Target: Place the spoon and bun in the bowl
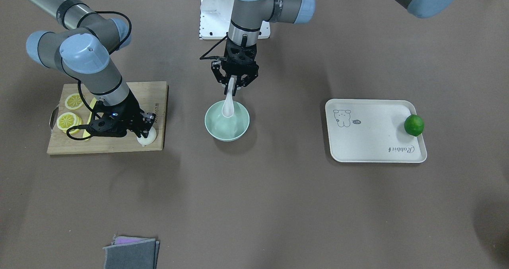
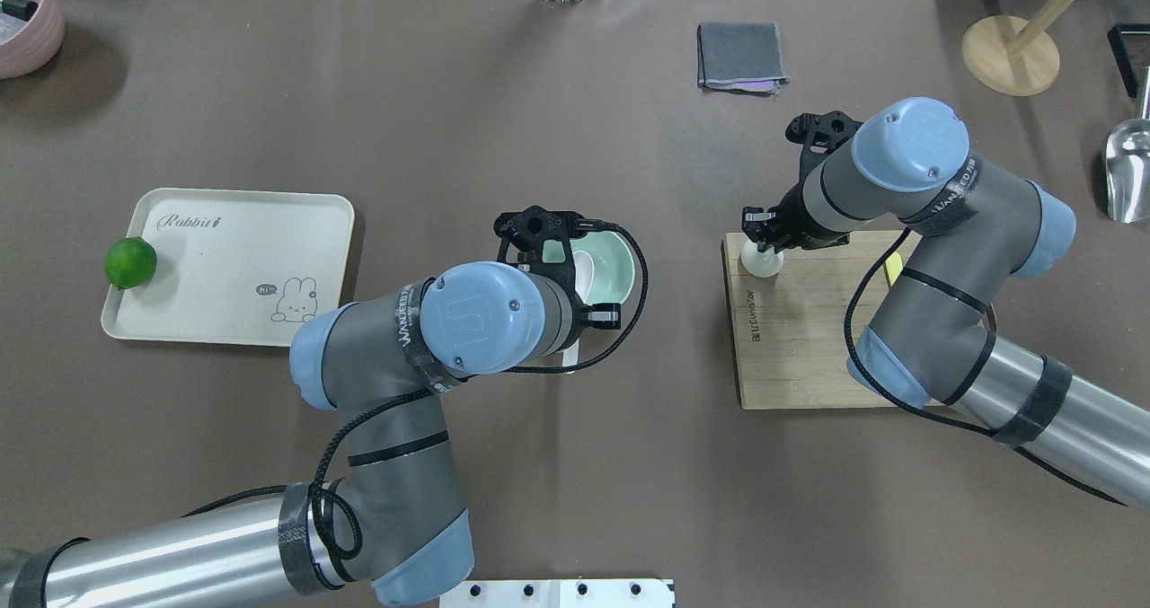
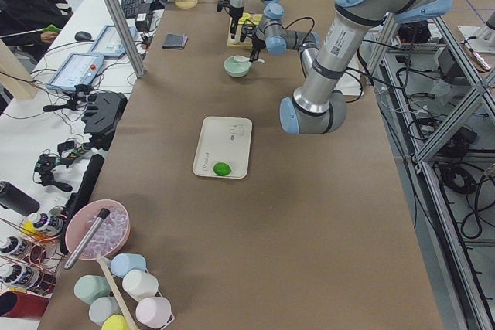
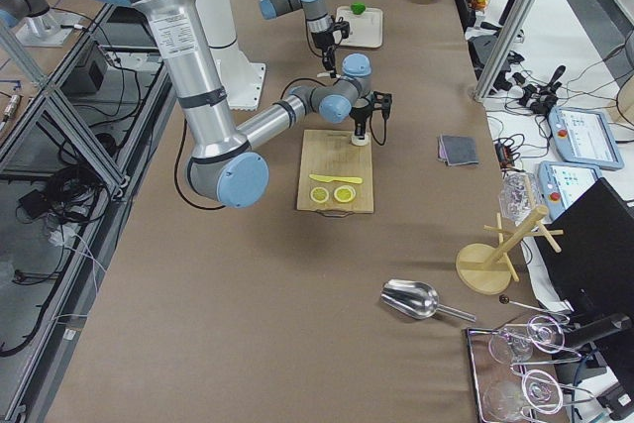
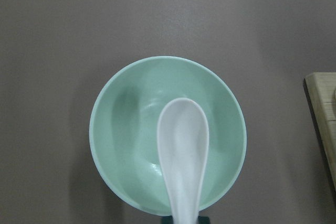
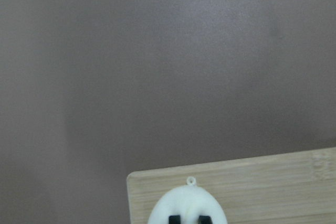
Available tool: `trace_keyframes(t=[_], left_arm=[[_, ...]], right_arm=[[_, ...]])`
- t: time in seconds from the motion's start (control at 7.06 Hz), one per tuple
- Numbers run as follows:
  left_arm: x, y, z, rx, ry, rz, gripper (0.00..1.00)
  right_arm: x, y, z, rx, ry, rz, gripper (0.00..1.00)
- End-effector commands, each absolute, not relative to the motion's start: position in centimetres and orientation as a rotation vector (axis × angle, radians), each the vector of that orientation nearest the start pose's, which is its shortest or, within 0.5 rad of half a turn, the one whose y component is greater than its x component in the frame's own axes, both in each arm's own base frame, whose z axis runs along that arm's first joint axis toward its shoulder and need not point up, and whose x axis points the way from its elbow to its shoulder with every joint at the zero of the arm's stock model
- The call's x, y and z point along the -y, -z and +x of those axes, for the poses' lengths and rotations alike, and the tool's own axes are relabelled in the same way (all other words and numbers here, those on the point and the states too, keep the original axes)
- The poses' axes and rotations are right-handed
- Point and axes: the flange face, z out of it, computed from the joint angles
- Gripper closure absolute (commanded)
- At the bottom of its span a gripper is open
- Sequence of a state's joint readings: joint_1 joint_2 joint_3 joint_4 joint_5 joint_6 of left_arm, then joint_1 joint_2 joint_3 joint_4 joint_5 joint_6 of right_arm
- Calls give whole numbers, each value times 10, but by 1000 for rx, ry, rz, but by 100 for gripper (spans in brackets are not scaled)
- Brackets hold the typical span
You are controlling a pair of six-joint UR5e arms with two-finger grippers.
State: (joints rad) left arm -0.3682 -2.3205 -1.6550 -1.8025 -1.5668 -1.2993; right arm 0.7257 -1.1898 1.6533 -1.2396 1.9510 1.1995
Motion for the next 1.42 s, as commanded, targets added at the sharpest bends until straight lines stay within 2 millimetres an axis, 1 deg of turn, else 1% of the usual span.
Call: trace_keyframes(t=[0.0, 0.14, 0.28, 0.42, 0.57, 0.71, 0.85, 0.99, 1.13, 1.28], left_arm=[[372, -135, 590, -1036, 97, 342, 2], [373, -122, 583, -1057, 103, 352, 2], [387, -113, 564, -1072, 124, 376, 2], [409, -109, 538, -1076, 153, 402, 2], [437, -119, 516, -1042, 161, 447, 2], [454, -150, 483, -982, 118, 505, 2], [464, -186, 428, -926, 77, 560, 2], [482, -214, 371, -913, 58, 539, 2], [501, -247, 330, -871, 8, 543, 2], [522, -264, 280, -836, -7, 561, 2]], right_arm=[[508, -362, -413, 876, -188, 112, 100], [515, -347, -410, 881, -196, 117, 100], [520, -316, -410, 879, -205, 93, 100], [525, -274, -418, 886, -234, 76, 100], [527, -245, -427, 901, -246, 73, 100], [528, -234, -436, 912, -246, 76, 100], [524, -223, -448, 922, -229, 81, 100], [519, -214, -467, 923, -210, 88, 100], [518, -199, -489, 920, -198, 108, 100], [512, -194, -506, 917, -187, 100, 100]])
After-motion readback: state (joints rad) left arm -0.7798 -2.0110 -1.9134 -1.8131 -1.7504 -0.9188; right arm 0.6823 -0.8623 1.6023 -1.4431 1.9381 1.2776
